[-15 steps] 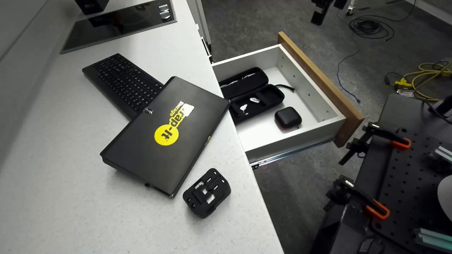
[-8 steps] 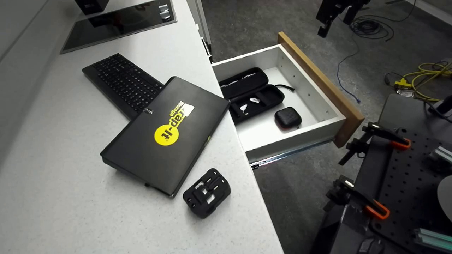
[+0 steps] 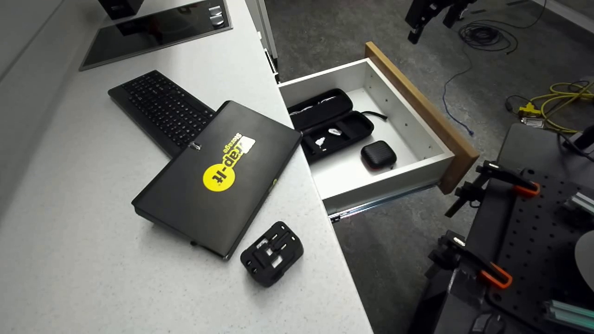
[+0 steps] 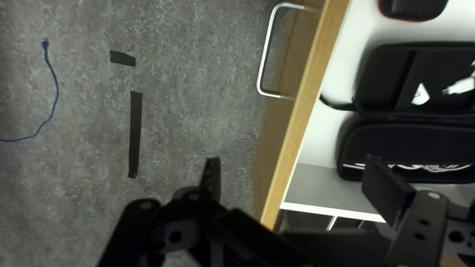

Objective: Close the top drawer at the left of the oven

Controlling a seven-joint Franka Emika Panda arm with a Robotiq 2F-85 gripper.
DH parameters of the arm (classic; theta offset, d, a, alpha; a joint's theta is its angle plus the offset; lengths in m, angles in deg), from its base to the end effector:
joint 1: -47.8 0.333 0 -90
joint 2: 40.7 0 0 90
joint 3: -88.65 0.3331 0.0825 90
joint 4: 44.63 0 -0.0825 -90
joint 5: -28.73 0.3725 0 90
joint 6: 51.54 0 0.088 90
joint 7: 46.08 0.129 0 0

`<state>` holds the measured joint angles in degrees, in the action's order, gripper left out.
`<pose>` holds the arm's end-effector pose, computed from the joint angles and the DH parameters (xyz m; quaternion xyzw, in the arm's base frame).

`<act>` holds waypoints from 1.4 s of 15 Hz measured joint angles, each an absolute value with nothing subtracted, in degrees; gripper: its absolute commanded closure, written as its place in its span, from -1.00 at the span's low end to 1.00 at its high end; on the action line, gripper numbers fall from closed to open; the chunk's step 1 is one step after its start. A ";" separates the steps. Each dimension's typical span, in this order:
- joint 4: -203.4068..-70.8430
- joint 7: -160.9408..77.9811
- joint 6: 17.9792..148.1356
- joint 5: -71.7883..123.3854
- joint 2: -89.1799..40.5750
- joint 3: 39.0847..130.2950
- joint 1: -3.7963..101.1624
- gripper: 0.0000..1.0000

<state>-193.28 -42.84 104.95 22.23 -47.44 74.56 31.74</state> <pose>0.3956 -0.2249 0.3269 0.9628 -0.2389 0.1188 0.0435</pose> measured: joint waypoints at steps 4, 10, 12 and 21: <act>-189.28 -32.23 113.18 15.57 -36.11 72.43 28.86 -1.00; -177.03 -25.12 114.50 18.97 -17.47 67.20 30.84 -1.00; -172.13 -25.09 114.00 23.29 -11.33 67.74 31.66 -1.00; -156.53 -30.44 100.69 32.29 1.91 76.03 31.16 -1.00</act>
